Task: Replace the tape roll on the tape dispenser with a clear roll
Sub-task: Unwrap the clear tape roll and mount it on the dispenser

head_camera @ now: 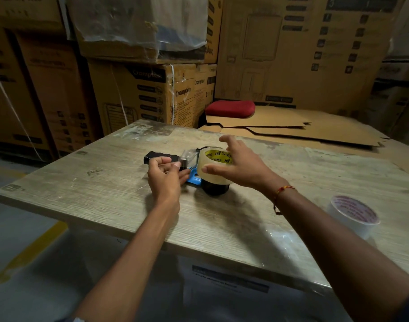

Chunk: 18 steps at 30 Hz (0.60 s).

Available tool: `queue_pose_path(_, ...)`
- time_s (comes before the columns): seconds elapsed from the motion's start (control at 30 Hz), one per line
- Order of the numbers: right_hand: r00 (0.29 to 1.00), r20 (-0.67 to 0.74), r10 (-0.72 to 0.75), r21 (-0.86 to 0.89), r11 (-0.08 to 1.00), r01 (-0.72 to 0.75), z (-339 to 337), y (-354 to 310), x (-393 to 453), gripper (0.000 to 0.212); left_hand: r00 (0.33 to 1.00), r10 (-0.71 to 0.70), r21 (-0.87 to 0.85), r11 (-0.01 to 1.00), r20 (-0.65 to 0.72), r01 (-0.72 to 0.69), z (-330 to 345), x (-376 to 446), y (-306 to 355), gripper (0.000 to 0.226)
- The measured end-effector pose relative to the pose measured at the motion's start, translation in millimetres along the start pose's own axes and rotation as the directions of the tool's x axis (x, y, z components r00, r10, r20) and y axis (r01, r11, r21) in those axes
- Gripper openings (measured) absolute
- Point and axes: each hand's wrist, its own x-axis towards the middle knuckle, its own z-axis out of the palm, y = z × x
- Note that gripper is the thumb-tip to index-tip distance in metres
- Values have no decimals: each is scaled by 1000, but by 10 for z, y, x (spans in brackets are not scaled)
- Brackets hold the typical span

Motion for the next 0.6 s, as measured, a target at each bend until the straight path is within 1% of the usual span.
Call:
queue_pose_path(0.1, 1000, -5, -7, 142, 990, 7, 52, 23, -13, 94, 998, 64, 118, 991, 2, -64, -19, -9, -22, 15)
queue_pose_path(0.17, 1000, 4, -10, 183, 983, 9, 69, 40, -29, 93, 995, 96, 175, 981, -24, -90, -41, 14, -33, 17)
queue_pose_path(0.27, 1000, 14, -24, 185, 983, 21, 97, 44, -32, 95, 995, 94, 178, 980, -42, -86, -74, 46, -41, 22)
queue_pose_path(0.37, 999, 21, -31, 199, 980, 26, 121, 85, -52, 95, 997, 74, 188, 980, -18, -69, -103, 53, -51, 21)
queue_pose_path(0.5, 996, 90, -20, 185, 983, 3, 285, 187, -144, 96, 998, 10, 214, 976, 56, -22, -169, 107, -60, 21)
queue_pose_path(0.6, 998, 58, -20, 215, 977, 7, 388, 238, -195, 93, 994, 7, 279, 959, 113, -39, -224, 124, -33, 19)
